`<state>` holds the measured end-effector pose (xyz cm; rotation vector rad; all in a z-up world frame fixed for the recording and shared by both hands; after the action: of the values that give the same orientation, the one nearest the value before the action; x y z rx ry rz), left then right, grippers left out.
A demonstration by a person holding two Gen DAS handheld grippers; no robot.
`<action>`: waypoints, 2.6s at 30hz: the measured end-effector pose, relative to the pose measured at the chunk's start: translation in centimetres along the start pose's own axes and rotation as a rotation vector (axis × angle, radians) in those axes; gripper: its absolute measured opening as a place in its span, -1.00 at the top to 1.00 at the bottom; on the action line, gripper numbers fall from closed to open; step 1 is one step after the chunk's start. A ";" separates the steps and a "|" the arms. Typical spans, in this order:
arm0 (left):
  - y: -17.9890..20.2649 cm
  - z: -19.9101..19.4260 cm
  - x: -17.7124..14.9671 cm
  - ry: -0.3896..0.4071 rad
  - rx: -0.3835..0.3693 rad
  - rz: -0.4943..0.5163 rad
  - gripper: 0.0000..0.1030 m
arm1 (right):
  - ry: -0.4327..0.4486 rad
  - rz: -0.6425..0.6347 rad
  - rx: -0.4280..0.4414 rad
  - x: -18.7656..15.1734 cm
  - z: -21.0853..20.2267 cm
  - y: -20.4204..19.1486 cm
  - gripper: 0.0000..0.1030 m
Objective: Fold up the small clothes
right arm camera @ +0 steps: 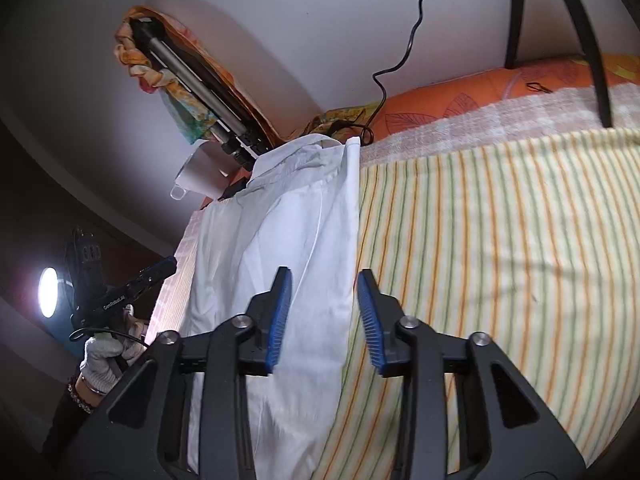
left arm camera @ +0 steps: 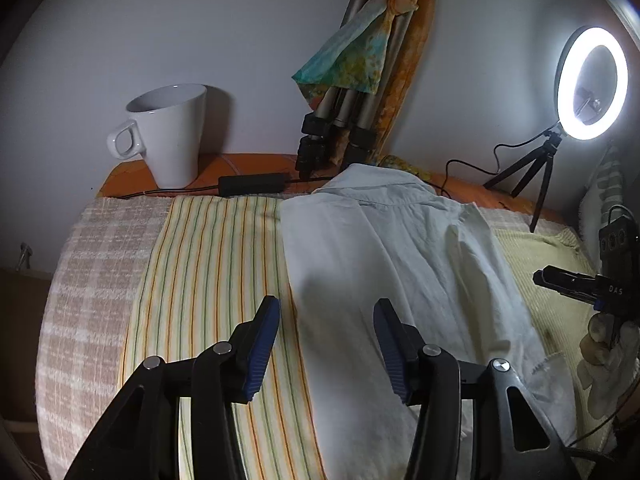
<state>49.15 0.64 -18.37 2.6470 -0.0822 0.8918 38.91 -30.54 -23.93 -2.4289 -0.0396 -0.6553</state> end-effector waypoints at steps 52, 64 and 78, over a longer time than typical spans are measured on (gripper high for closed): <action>4.2 -4.9 3.7 0.143 -0.029 0.052 1.00 | 0.093 -0.261 -0.033 5.9 -1.1 -9.1 0.88; 4.8 -12.9 -2.2 0.158 -0.036 0.048 1.00 | 0.086 -0.289 -0.045 -0.4 -7.5 -12.7 0.92; 5.6 -16.5 -11.5 0.110 -0.023 0.044 1.00 | 0.030 -0.299 -0.077 -8.0 -10.3 -13.6 0.92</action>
<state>29.50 0.35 -11.22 2.5786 -0.1237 1.0434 24.81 -24.47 -13.00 -2.5100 -0.3779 -0.8381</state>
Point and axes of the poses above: each gripper's, at about its wrist camera, not at the fingertips, and z roughly the way its jaws point, y to its right, x to its top, the point moved 6 cm from there along z, roughly the way its jaws point, and after that the axes turned 6 degrees about -z, right-handed, at the moved point
